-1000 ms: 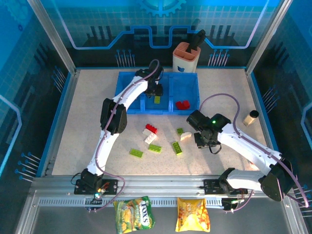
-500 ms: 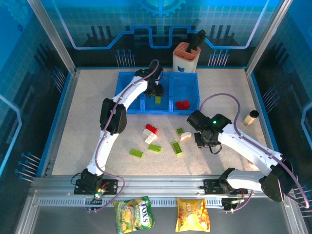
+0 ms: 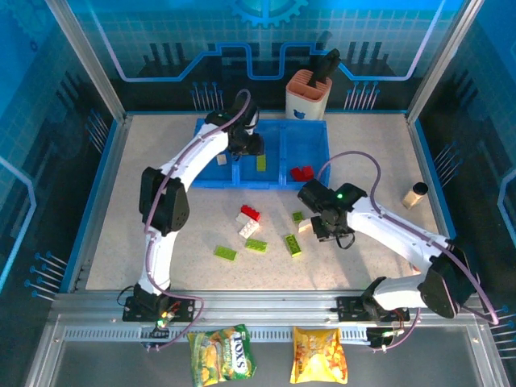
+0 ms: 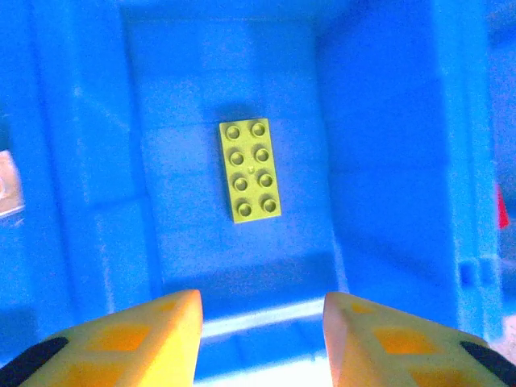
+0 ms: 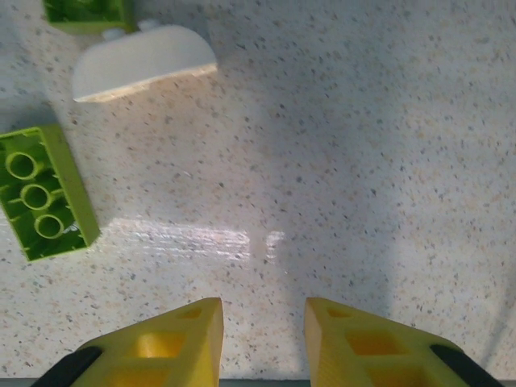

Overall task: Sort the legos into containers by color
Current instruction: Place the lego in the container, then pick up the lego from the center of the table.

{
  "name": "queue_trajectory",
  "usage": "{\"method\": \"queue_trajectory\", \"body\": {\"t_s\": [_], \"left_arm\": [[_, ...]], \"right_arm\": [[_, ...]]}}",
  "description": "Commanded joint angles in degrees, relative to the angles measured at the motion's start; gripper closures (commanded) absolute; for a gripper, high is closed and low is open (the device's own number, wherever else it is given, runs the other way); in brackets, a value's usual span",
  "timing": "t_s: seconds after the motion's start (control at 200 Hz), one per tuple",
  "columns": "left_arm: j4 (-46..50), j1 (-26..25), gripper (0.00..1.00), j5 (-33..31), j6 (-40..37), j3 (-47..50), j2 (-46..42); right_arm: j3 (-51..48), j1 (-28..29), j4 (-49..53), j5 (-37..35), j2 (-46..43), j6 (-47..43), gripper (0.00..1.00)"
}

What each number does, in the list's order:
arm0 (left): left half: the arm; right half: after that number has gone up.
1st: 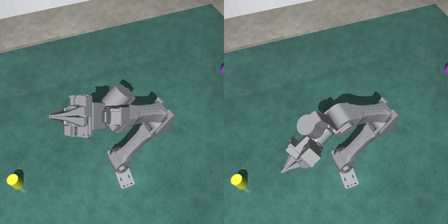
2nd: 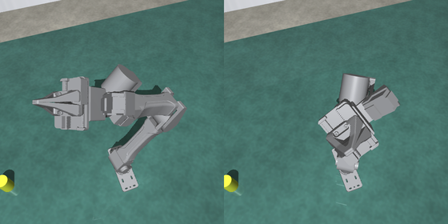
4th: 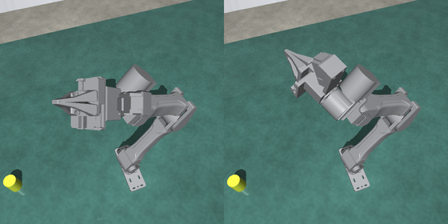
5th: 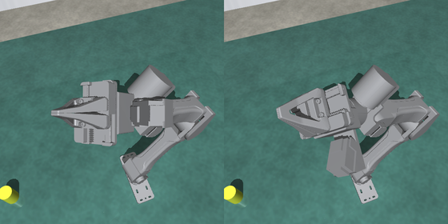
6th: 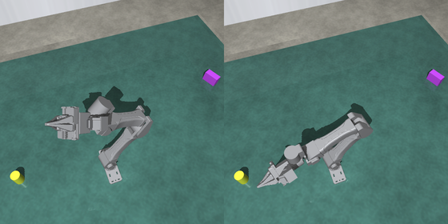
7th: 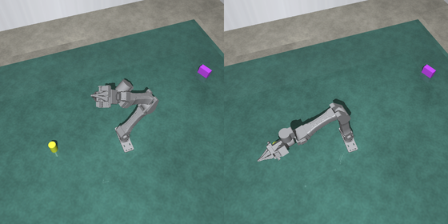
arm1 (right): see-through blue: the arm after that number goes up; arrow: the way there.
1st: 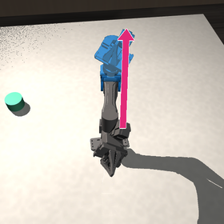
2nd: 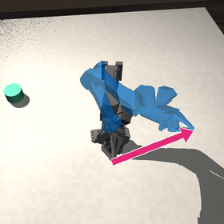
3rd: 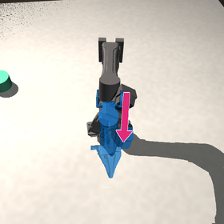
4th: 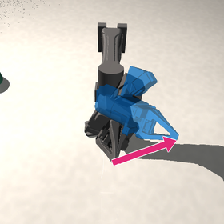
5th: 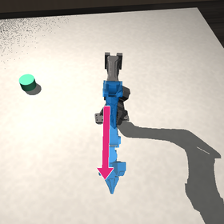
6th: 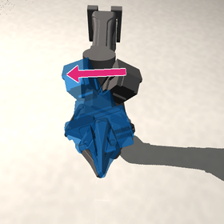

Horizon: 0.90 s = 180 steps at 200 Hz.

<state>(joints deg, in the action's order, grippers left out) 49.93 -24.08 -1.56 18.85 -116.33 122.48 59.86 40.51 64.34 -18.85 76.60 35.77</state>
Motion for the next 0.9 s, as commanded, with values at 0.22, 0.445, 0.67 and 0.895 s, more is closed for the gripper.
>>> {"method": "queue_trajectory", "body": {"t_s": [0.22, 0.445, 0.67, 0.895], "left_arm": [[-5.2, 5.6, 0.55, 1.9, -0.2, 19.6, -17.6], [-6.6, 11.2, 0.56, 2.9, -0.6, 32.4, -27.0], [-7.0, 17.1, 0.56, 4.4, -1.9, 42.3, -34.6], [-6.0, 22.8, 0.56, 6.3, -3.7, 48.7, -40.6]], "right_arm": [[6.3, 2.2, -4.2, 2.3, 8.3, -3.7, 0.66], [10.4, 4.6, -6.1, 3.9, 14.9, -5.0, 0.66], [16.5, 6.7, -6.4, 4.8, 22.3, -6.8, 0.66], [23.8, 8.3, -5.7, 5.9, 29.1, -8.5, 0.67]]}}
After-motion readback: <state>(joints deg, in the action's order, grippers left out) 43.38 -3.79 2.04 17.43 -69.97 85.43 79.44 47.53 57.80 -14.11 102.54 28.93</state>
